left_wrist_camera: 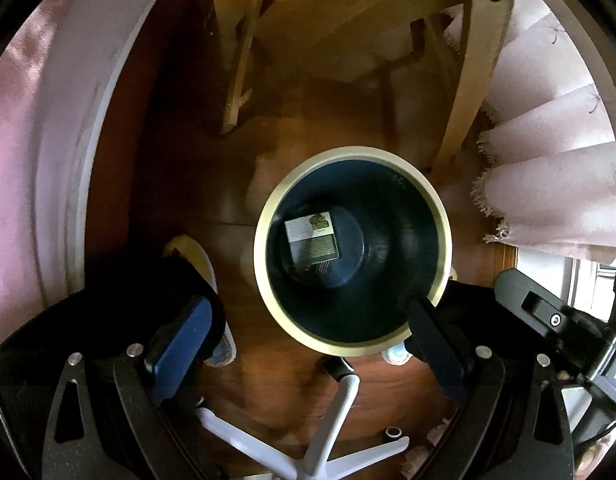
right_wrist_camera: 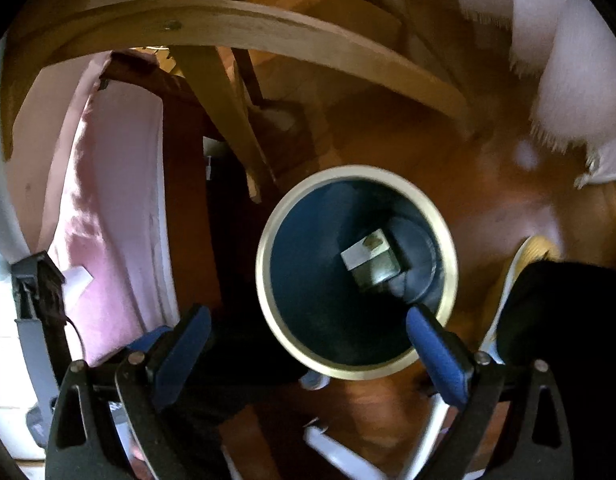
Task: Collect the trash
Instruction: 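Raise both empty tools back up toward the table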
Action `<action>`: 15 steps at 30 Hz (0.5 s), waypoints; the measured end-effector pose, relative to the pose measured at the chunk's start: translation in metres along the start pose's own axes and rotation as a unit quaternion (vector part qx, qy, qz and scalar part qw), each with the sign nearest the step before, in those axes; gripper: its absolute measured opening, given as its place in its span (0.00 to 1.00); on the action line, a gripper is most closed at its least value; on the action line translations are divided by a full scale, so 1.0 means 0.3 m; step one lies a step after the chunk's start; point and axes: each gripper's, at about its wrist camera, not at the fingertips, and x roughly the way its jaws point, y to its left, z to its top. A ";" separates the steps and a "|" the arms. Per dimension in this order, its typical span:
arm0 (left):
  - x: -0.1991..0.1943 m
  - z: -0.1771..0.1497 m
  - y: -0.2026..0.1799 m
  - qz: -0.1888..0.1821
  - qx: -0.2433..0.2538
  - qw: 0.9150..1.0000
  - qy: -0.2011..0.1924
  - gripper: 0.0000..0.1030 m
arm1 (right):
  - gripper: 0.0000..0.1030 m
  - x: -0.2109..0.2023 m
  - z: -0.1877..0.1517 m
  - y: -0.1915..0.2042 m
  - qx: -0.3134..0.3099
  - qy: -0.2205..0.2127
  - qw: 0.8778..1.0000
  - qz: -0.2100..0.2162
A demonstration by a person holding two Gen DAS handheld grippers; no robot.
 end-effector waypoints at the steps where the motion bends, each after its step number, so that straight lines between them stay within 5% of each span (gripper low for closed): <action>1: -0.009 -0.005 0.001 -0.002 0.001 1.000 -0.002 0.95 | 0.96 -0.009 -0.005 0.004 -0.008 -0.004 1.000 -0.005; 8: -0.121 -0.083 -0.016 -0.011 0.026 1.000 -0.011 0.95 | 0.96 -0.113 -0.072 0.074 -0.082 -0.029 0.995 -0.047; 15: -0.175 -0.192 -0.010 -0.028 0.057 0.997 0.042 0.95 | 0.96 -0.206 -0.132 0.181 -0.138 -0.015 0.988 -0.073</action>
